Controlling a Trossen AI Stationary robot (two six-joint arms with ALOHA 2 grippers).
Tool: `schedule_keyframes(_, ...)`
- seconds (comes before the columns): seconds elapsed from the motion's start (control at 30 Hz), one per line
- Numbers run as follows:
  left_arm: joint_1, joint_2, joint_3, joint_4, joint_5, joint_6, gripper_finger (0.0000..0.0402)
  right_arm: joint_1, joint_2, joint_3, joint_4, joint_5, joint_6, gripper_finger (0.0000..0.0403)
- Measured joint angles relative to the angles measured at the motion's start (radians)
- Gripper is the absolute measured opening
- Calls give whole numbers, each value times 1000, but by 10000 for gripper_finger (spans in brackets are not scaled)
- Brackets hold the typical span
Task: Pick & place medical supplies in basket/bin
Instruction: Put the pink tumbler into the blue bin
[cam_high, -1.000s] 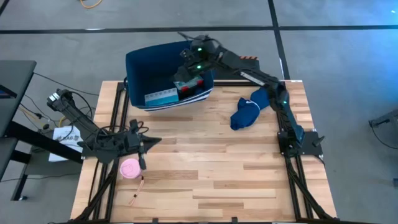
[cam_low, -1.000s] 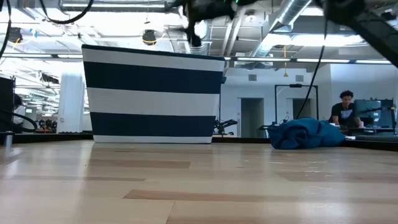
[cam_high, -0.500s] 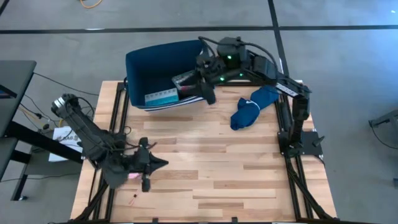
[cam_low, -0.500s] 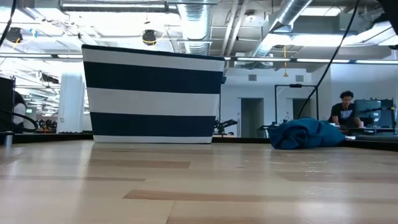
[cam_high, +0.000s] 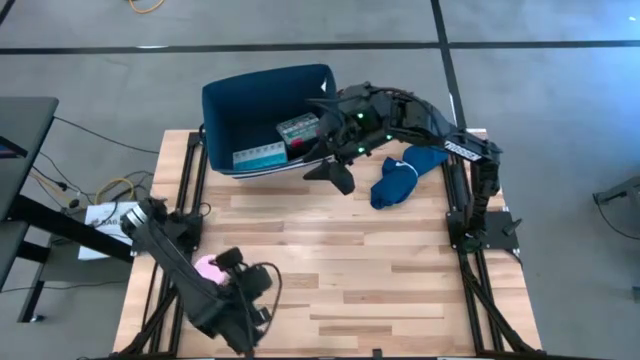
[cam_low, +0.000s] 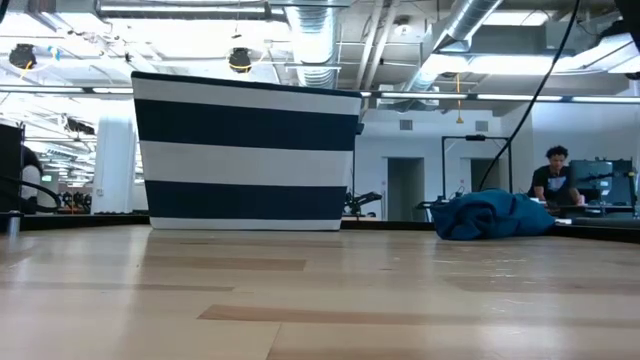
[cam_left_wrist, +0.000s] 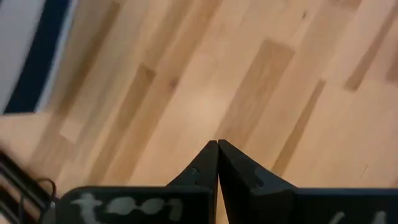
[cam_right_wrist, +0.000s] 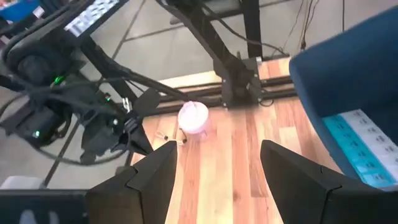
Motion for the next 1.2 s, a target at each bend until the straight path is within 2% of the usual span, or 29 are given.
schedule_keyframes(0.17,33,83,0,103,146,65,0,21,-2,1,13,3,-19,225)
schedule_keyframes(0.37,85,138,0,198,147,1,0,57,-1,0,8,3,-80,225)
schedule_keyframes(0.47,111,143,-1,226,195,-11,4,69,-1,0,-7,3,-122,225)
schedule_keyframes(0.57,128,143,-2,265,306,-33,20,77,-1,0,-13,3,-139,225)
schedule_keyframes(0.7,135,151,-2,273,388,-63,54,79,-1,-8,-9,3,-177,225)
schedule_keyframes(0.97,106,229,-5,291,530,-235,122,73,0,-8,-21,3,-270,225)
schedule_keyframes(1.2,27,273,-4,257,577,-557,134,74,0,-8,-28,3,-344,225)
